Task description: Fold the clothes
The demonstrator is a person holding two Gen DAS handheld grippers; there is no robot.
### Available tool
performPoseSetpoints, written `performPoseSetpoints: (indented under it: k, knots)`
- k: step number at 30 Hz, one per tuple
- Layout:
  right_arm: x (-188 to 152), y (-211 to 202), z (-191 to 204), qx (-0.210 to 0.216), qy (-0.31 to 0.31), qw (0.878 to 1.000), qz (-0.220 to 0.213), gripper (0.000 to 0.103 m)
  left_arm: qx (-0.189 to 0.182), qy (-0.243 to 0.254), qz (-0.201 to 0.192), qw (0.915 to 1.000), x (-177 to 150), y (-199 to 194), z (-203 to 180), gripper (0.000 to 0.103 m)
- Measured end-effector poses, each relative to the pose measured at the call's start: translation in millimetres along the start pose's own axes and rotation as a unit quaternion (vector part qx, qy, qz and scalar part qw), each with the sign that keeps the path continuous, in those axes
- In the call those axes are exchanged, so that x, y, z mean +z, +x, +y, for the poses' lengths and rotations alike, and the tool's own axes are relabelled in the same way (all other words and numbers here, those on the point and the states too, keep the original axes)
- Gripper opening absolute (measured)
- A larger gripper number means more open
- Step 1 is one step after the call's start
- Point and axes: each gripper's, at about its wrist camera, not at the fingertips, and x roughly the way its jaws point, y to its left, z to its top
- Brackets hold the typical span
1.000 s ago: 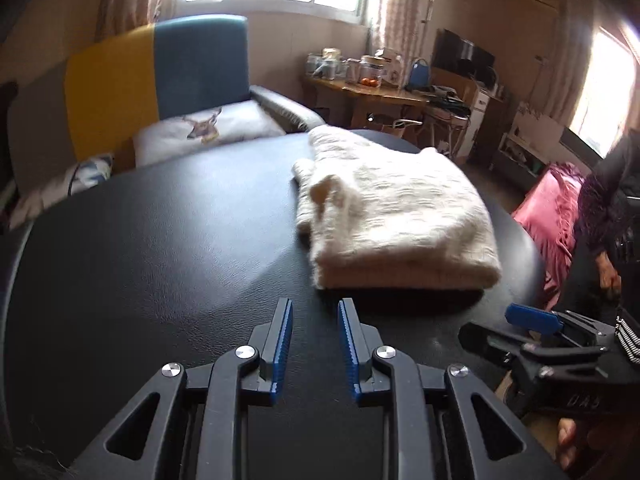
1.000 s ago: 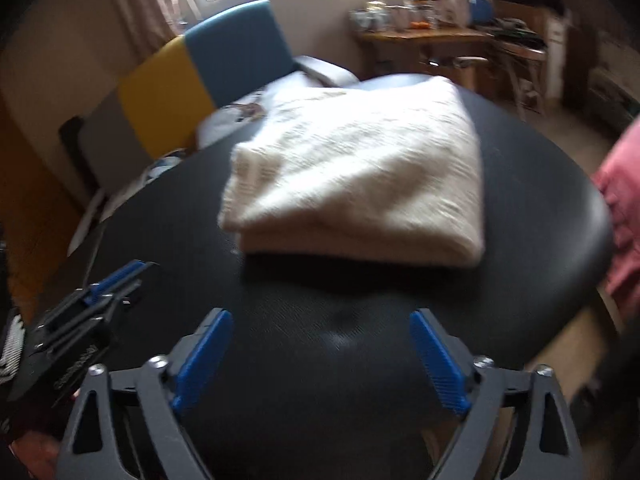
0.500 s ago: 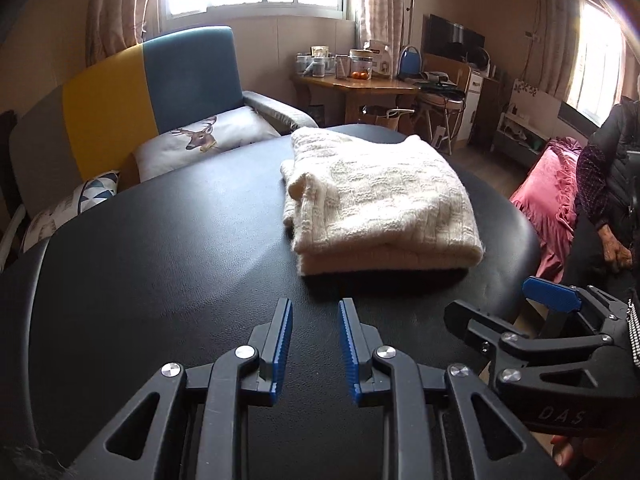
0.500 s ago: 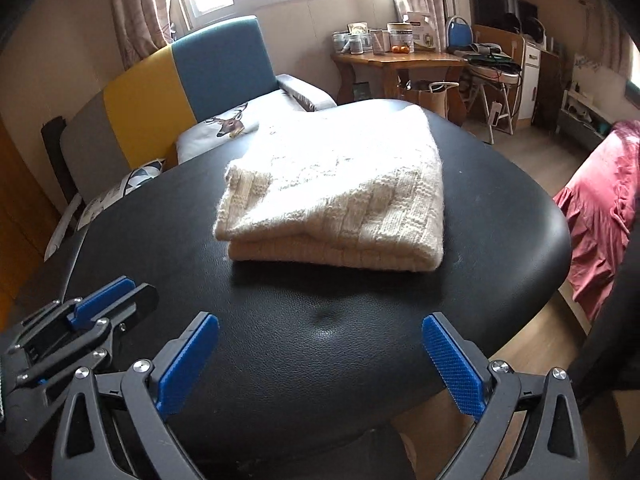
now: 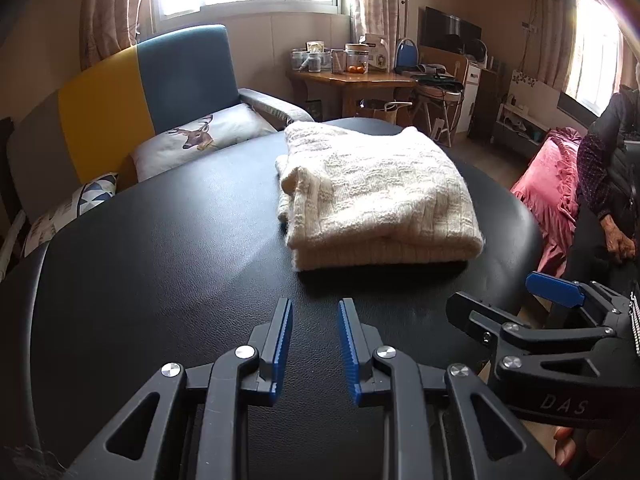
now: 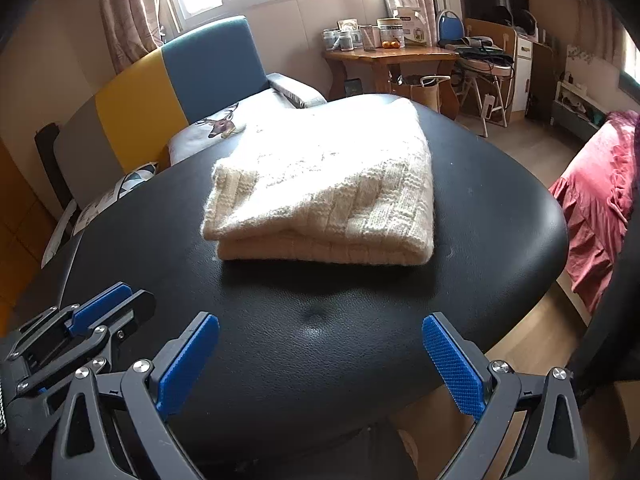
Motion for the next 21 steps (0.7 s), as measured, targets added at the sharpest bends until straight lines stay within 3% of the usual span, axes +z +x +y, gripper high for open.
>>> performPoseSetpoints:
  k: [18,21]
  knots:
    - [-3.5,3.6,-6.1,-0.008,0.015,1.000,0.006,0.103,-0.002,-0.006,0.003,1.0000,-0.5,6.0,-0.7,0.023]
    - [-4.4,4.8,-5.8,-0.007,0.016,1.000,0.008,0.103,0.018,-0.006,-0.015,0.9997,-0.1,4.1,1.0,0.023]
